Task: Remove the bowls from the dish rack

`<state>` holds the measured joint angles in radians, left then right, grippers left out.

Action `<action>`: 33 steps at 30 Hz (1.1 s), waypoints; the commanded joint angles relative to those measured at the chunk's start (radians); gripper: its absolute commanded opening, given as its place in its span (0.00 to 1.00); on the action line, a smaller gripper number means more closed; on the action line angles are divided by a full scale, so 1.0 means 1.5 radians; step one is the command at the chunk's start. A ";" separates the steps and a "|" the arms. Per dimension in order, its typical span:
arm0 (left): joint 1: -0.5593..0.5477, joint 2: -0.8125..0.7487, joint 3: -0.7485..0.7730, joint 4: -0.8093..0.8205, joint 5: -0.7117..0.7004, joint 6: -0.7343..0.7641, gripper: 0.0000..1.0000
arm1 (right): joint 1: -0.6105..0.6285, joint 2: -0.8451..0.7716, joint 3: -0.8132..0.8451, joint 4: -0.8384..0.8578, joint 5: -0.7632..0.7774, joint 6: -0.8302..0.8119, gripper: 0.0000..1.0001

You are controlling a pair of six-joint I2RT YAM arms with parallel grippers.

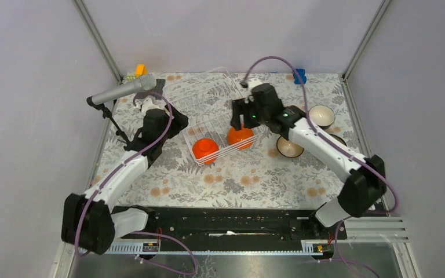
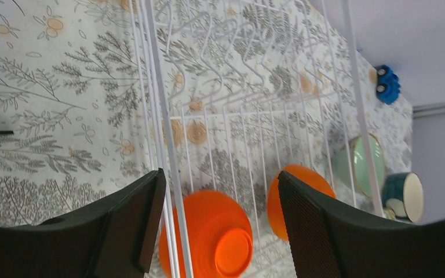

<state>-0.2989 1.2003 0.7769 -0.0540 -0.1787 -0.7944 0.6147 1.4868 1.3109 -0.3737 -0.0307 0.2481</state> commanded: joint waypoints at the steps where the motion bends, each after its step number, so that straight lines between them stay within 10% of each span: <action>1: 0.003 -0.084 -0.030 -0.041 0.055 -0.002 0.77 | 0.067 0.098 0.106 -0.004 -0.048 -0.027 0.75; 22: 0.003 -0.251 -0.171 -0.117 0.106 -0.008 0.79 | 0.158 0.387 0.271 -0.044 0.027 -0.024 0.60; 33: 0.003 -0.251 -0.193 -0.106 0.075 -0.013 0.79 | 0.157 0.452 0.362 -0.056 0.275 0.033 0.26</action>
<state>-0.2989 0.8394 0.4828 -0.2596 -0.0284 -0.8097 0.8467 2.1319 1.7855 -0.4343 0.2131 0.2707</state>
